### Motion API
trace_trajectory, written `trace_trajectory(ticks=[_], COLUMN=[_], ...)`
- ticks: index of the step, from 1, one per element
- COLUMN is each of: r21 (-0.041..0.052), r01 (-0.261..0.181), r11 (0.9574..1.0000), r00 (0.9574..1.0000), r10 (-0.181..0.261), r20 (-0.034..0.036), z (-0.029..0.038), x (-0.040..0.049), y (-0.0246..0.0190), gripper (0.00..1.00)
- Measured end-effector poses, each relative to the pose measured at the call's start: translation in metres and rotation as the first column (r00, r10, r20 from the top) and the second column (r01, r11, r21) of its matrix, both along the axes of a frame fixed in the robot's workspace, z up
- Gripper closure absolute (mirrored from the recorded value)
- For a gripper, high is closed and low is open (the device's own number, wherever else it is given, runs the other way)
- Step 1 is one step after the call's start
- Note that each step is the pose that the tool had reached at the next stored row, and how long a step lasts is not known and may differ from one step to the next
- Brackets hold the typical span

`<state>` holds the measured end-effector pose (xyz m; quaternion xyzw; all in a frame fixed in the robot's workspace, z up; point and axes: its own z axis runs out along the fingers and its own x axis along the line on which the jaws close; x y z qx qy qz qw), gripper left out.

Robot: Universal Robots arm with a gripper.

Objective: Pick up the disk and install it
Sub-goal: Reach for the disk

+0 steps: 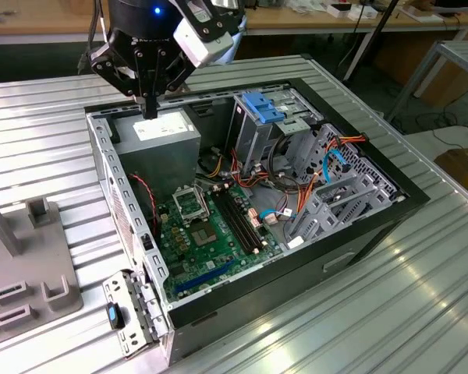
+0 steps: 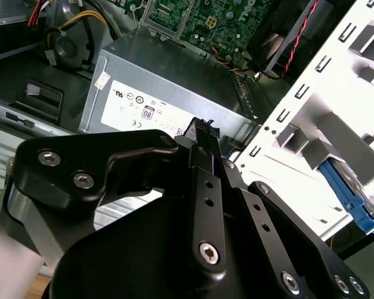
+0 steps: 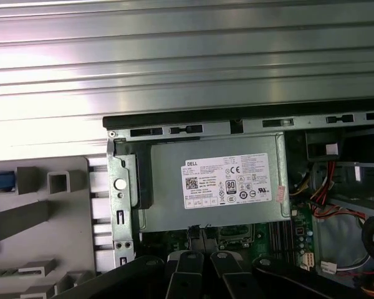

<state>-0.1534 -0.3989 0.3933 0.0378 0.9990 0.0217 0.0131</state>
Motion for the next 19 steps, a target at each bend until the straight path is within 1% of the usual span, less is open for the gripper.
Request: trace_trajectory(ticks=[10, 19], r21=[0.0000, 0.0000], r01=[0.000, 0.000], r11=[1.0000, 1.0000], r00=[1.0000, 1.0000], r10=[0.000, 0.000], r20=[0.0000, 0.0004], z=[0.0000, 0.0000], x=[-0.0002, -0.0129], y=[0.0000, 0.0001], gripper=[0.89, 0.89])
